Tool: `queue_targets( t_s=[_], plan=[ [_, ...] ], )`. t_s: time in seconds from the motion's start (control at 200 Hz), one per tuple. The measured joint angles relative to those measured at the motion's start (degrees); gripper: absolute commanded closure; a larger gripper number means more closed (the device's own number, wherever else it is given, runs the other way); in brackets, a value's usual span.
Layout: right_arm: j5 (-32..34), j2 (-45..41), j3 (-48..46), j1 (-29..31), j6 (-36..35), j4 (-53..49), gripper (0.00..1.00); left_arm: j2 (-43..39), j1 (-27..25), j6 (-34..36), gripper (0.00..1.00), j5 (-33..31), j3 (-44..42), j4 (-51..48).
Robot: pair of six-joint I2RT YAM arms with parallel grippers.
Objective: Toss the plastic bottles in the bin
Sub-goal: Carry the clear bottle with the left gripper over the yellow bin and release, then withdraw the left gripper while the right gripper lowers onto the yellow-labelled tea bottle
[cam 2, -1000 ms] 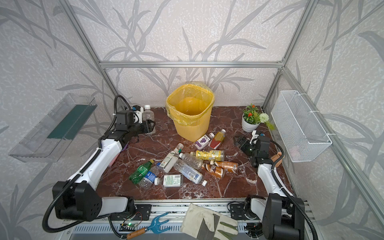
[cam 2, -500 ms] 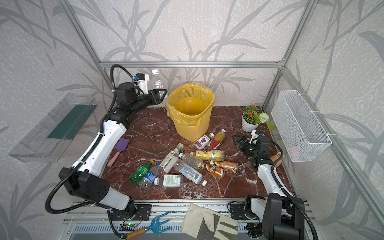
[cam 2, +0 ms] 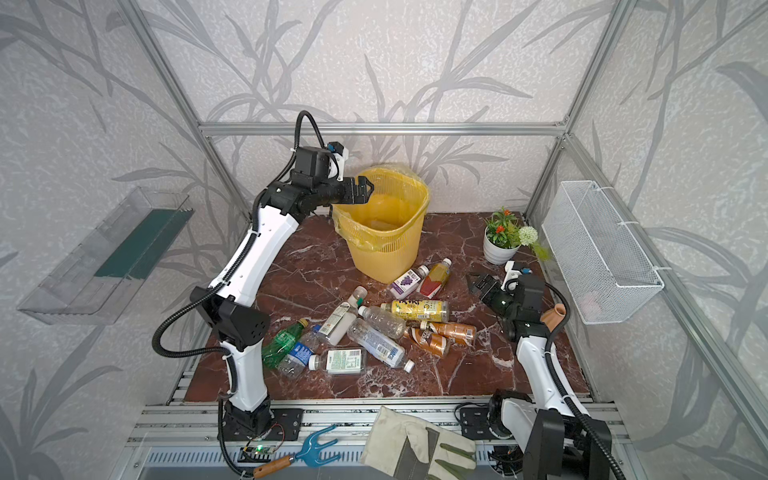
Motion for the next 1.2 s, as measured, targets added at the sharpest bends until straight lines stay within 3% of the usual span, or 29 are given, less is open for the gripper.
queue_targets(
  t_s=[0.13,0.425,0.575,0.615,0.675,0.855,1.005,1.2],
  plan=[
    [0.0,0.0,0.0,0.0,-0.3,-0.5,0.0,-5.9,-0.3,0.7,0.01,-2.4,-7.3,2.8],
    [0.0,0.8,0.0,0.0,-0.3,-0.6,0.01,-30.8,-1.2,2.1,0.01,-11.6,-39.5,20.9],
    [-0.1,0.9,0.1,0.0,-1.1,-0.9,0.03,-35.3,-1.0,2.0,0.01,-16.7,-44.2,24.8],
    [-0.2,1.1,0.5,0.0,-2.5,-2.1,0.04,-38.2,0.0,0.7,0.01,-19.9,-49.3,28.4],
    [-0.4,1.6,1.6,0.5,-5.0,-4.0,0.04,-42.9,1.9,-1.6,0.01,-22.2,-55.6,25.9],
    [-0.1,3.7,7.7,4.0,-13.3,-10.7,0.05,-50.2,16.2,-12.9,0.01,-24.1,-66.6,21.9],
    [2.9,5.9,12.9,8.4,-18.0,-15.3,0.06,-52.6,19.6,-18.9,0.01,-24.3,-74.8,19.5],
    [7.4,11.6,15.1,13.2,-17.1,-17.2,0.1,-52.8,22.8,-23.6,0.01,-23.0,-80.9,19.3]
  ],
)
